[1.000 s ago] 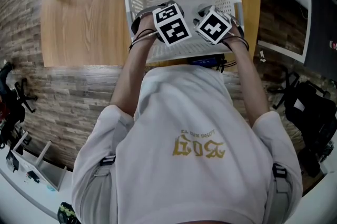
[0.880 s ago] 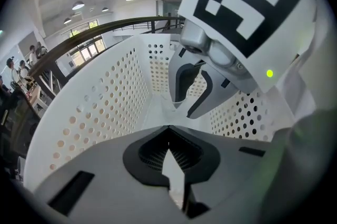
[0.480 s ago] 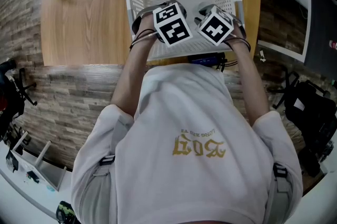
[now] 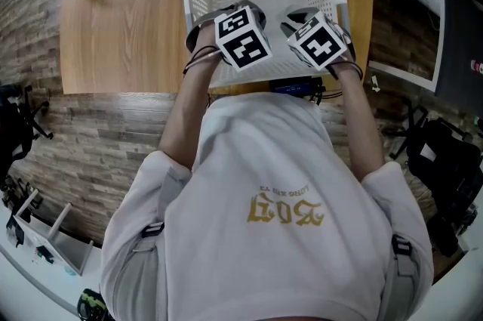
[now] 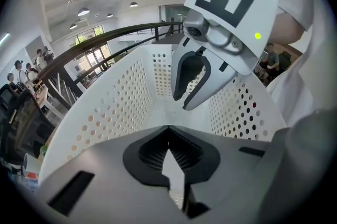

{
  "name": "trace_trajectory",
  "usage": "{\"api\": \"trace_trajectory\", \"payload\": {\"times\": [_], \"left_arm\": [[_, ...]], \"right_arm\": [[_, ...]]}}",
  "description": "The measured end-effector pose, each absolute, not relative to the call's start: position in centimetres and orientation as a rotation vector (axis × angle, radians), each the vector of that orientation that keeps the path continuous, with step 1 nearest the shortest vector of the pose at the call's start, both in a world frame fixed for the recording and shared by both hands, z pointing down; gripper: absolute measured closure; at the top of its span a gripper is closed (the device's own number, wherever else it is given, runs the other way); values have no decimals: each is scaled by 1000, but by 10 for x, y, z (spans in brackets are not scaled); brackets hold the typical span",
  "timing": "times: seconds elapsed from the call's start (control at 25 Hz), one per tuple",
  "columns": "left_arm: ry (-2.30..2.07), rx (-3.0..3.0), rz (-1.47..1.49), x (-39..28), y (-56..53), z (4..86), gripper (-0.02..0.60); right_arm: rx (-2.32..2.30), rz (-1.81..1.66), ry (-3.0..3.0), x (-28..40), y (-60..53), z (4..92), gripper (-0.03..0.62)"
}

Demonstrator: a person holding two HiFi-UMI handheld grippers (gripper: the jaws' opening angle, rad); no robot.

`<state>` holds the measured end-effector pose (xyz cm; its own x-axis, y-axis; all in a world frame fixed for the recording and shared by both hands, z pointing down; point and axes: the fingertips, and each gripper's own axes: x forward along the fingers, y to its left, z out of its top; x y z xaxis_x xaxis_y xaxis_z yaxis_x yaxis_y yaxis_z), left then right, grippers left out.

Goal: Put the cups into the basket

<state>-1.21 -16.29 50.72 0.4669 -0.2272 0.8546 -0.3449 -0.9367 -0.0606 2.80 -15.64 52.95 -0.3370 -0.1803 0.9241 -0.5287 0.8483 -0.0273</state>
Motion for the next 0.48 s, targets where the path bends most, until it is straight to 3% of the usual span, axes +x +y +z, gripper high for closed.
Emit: {"api": "trace_trajectory", "payload": {"times": [0.48], "left_arm": [[-555, 2576, 1369, -13, -164, 499, 574]], "right_arm": [[618, 361, -1973, 35, -169, 520, 569]]}}
